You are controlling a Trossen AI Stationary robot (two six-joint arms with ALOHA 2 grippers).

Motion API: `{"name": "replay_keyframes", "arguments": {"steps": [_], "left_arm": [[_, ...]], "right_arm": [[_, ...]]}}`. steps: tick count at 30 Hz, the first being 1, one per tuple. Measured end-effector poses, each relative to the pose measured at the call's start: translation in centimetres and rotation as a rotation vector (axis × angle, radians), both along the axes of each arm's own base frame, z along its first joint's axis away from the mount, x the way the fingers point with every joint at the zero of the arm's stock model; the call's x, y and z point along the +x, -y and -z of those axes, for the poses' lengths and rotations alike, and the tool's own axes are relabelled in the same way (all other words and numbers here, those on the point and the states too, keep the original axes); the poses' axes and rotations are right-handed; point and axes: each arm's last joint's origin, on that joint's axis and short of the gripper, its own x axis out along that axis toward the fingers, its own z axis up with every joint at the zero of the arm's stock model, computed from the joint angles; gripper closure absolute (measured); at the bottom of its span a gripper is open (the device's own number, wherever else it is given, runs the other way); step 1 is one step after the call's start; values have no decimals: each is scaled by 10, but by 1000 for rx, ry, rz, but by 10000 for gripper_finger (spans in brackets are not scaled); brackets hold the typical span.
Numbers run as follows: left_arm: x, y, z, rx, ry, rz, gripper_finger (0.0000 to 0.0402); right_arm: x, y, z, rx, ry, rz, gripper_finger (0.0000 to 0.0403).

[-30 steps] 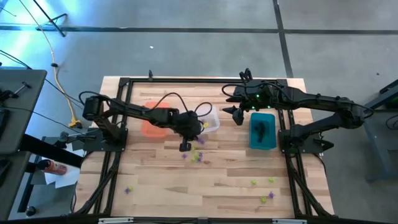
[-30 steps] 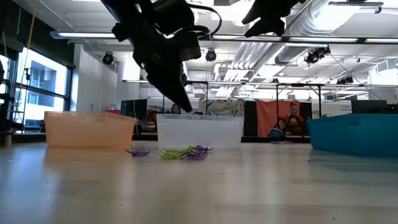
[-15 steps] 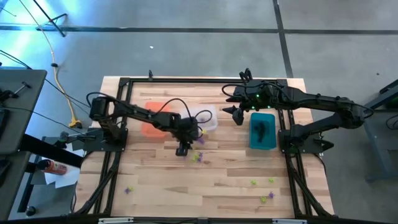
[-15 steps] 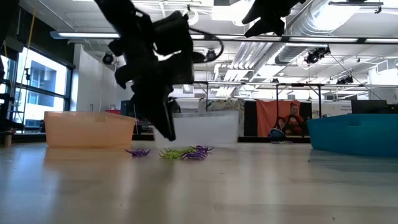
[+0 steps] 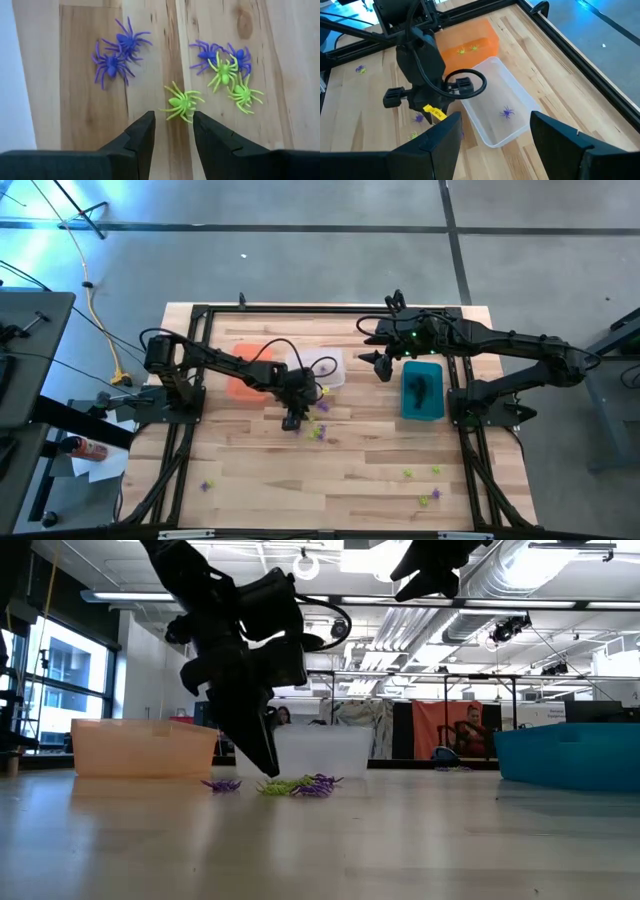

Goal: Sort Halloween decoration
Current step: Put the green spider toy into the orange bin

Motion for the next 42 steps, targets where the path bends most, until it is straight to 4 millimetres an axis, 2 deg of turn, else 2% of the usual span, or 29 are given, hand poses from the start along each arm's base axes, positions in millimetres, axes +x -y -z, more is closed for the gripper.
{"name": "replay_keyframes", "arguments": {"steps": [3,11,15,18,22,28,32,37,42], "left_arm": [[-1,1,-2,2,2,3,281],[-6,-1,-24,21,54,10,280],[-18,0,-39,29,21,37,280],[-33,2,-57,15,-4,23,280],[-55,0,-97,-12,82,-43,280],[-99,-2,-168,1,375,-234,280],[-134,-4,-204,30,570,-386,280],[-171,-6,-227,77,713,-532,280],[-188,-6,-236,102,789,-588,280]], "right_arm": [[0,0,0,0,0,0,171],[0,0,0,0,0,0,171],[1,-1,0,36,11,-45,171],[13,-7,7,116,10,-130,171],[38,-24,30,115,-69,-264,171],[86,-46,76,77,-122,-391,171],[113,-63,112,44,-140,-474,171],[134,-77,151,-2,-165,-551,171],[144,-81,180,-44,-209,-544,171]]}}
